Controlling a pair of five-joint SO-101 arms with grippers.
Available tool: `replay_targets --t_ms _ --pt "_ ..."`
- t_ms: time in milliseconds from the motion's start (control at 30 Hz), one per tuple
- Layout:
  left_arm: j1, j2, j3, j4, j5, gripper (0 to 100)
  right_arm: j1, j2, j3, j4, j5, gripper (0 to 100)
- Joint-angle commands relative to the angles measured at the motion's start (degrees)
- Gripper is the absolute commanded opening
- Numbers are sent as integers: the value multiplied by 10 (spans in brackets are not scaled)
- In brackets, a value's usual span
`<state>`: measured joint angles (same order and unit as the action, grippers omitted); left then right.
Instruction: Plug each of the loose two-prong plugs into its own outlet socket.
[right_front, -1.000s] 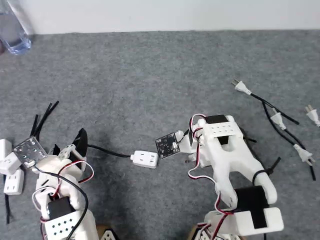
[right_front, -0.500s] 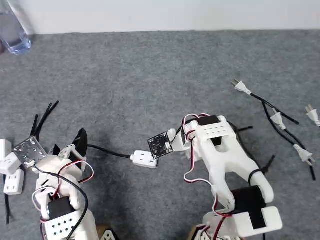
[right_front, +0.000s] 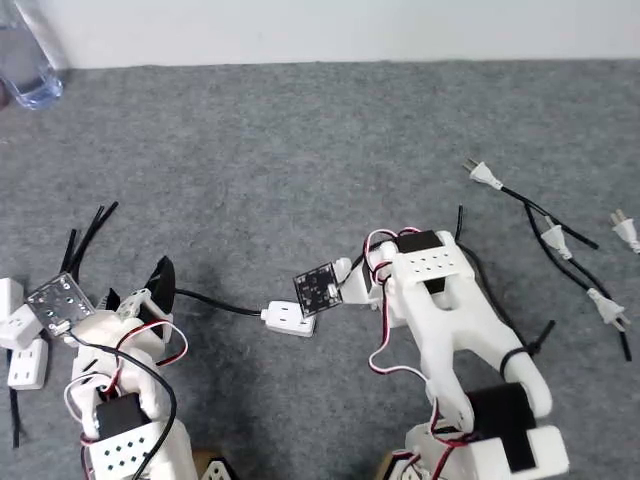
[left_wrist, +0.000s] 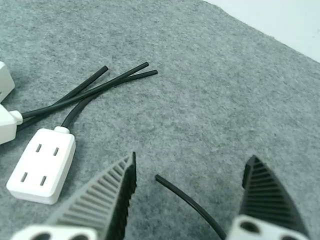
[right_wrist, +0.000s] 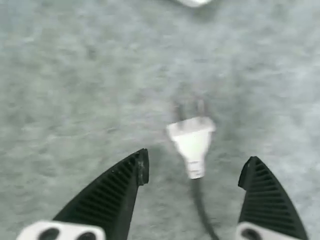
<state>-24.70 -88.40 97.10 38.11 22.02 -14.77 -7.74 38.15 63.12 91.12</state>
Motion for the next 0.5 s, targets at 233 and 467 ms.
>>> replay_targets --t_ms 233,467 --pt "4 0 -3 1 -6 326 -4 5 -17 14 39 292" --pt "4 0 -3 1 -6 326 -5 51 -17 -43 75 292"
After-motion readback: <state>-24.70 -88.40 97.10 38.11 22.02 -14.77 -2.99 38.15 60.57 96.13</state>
